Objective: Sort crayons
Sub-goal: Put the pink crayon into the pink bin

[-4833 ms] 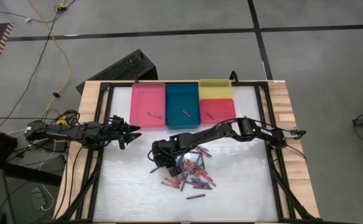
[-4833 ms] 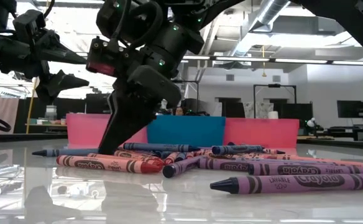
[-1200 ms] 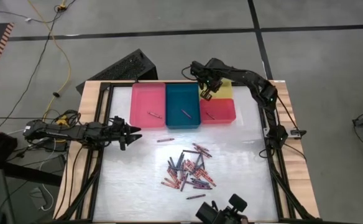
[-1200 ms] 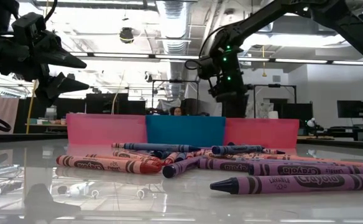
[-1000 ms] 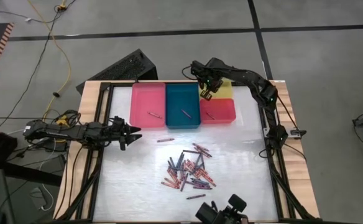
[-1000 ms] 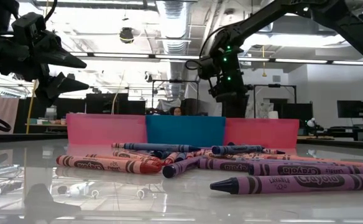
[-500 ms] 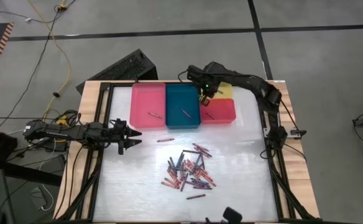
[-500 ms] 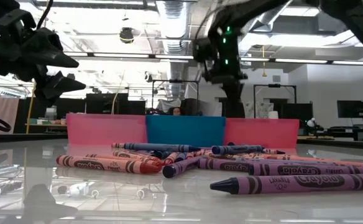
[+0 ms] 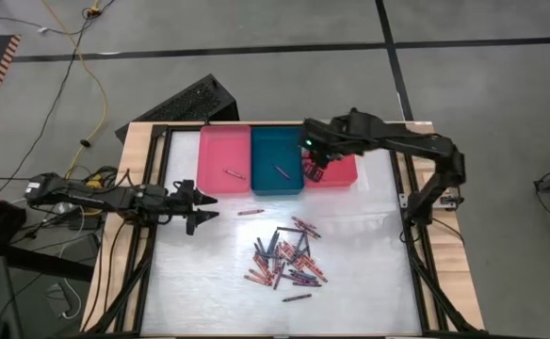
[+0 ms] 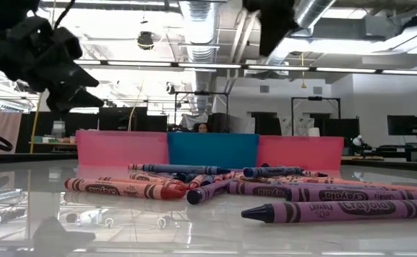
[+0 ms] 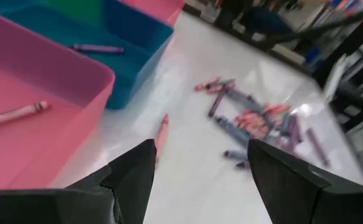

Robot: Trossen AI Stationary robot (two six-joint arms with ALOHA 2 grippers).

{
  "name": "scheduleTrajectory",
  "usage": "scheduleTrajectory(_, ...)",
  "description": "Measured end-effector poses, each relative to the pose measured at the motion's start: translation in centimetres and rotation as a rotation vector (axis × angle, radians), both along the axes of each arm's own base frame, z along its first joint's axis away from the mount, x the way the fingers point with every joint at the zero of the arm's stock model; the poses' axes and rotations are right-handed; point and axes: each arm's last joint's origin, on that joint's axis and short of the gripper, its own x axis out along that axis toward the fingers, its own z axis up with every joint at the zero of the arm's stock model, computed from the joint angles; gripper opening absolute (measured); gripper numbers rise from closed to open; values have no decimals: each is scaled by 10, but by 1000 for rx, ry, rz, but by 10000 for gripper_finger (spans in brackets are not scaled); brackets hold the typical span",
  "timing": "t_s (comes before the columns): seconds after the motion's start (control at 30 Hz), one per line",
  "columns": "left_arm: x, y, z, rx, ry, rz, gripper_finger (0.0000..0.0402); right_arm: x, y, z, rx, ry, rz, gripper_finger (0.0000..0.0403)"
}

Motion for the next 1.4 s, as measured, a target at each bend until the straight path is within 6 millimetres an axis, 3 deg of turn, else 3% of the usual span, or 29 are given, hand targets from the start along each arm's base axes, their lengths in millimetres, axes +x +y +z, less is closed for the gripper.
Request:
scheduleTrajectory(0.2, 22, -2, 3, 59, 138, -12, 245, -13, 42, 17, -70, -93, 12, 67)
scheduleTrajectory(0.6, 71, -14, 0, 279, 359, -18, 245, 1, 89, 5, -74, -66, 154, 67)
scheduleTrajectory(0.93, 95, -23, -14, 385, 396, -58, 239, 12, 103, -8, -85, -19, 189, 67)
scheduleTrajectory(1.4, 110, -24, -55, 443, 514, -65, 219, 14, 107, -9, -73, -31, 175, 67)
